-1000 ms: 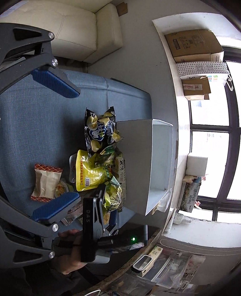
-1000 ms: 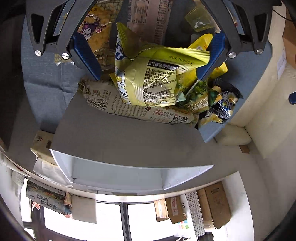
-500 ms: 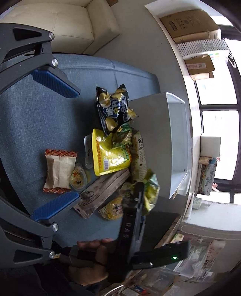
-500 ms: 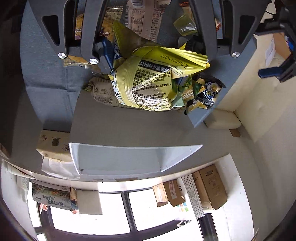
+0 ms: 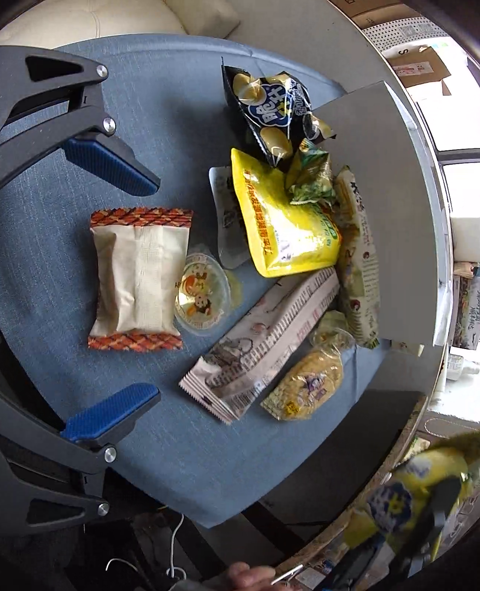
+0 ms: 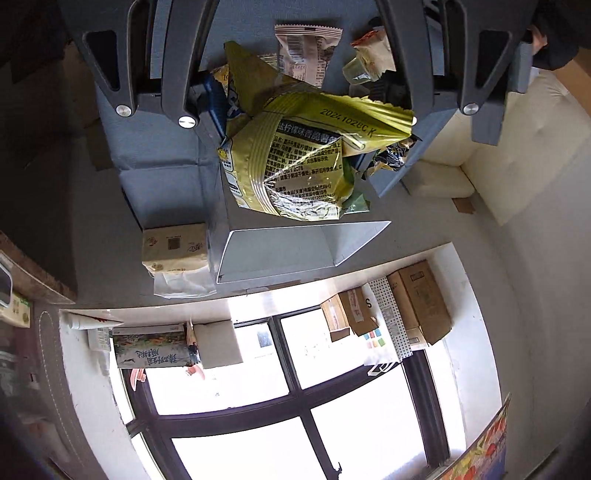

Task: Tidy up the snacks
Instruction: 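Carry the yellow chip bag into the box while the left tool drops a small wrapped cake there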

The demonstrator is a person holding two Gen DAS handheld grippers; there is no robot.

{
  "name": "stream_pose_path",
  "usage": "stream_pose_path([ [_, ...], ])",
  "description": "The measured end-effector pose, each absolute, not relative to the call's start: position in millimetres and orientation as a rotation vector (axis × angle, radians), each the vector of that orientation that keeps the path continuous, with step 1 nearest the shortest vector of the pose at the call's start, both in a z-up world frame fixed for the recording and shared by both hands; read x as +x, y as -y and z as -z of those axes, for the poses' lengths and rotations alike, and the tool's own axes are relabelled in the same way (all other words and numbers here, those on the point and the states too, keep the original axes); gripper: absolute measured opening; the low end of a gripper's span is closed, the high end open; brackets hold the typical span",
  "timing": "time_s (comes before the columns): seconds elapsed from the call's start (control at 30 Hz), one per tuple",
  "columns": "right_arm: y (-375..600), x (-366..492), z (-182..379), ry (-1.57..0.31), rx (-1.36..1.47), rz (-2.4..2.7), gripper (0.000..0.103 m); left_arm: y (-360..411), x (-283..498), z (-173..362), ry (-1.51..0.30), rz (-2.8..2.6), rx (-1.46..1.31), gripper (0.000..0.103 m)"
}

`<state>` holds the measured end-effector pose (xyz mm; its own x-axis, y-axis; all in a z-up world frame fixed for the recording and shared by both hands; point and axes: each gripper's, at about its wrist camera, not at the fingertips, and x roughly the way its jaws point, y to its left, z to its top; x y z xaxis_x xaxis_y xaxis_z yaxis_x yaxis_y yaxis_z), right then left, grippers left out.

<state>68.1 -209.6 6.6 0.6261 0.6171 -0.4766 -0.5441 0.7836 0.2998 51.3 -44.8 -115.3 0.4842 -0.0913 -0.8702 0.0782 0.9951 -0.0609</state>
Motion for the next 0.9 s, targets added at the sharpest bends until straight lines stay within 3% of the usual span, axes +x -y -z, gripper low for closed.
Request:
stream_pose_path([
  [0.03, 213.1, 66.5, -6.4, -0.597, 0.139, -0.666, 0.065, 46.0, 52.3, 120.0, -1.071, 0.1, 0.004, 0.099],
  [0.07, 216.8, 65.0, -5.7, -0.6, 0.145, -0.663, 0.065, 47.7, 52.2, 122.8, -1.079, 0.104, 0.018, 0.083],
  [0.13, 219.1, 65.0, -3.7, -0.603, 0.155, -0.661, 0.065, 49.1, 49.5, 124.6, -1.074, 0.104, 0.036, 0.079],
  [0.17, 219.6, 65.4, -2.7, -0.608, 0.158, -0.658, 0.065, 49.4, 47.8, 123.9, -1.074, 0.112, 0.037, 0.066],
  [0.2, 220.0, 65.6, -1.3, -0.614, 0.164, -0.659, 0.065, 48.9, 45.5, 121.5, -1.064, 0.104, 0.039, 0.064],
  [0.47, 209.9, 63.1, 8.8, -0.65, 0.174, -0.687, 0.065, 11.7, 26.2, 93.6, -0.994, 0.053, -0.062, 0.062],
  [0.63, 195.9, 64.9, 9.9, -0.664, 0.139, -0.704, 0.065, -19.4, 18.5, 39.7, -0.846, 0.032, -0.174, 0.062],
  [0.9, 174.5, 97.1, -20.8, -0.597, 0.11, -0.706, 0.065, -55.2, 70.1, -54.5, -0.678, -0.011, -0.213, 0.062],
])
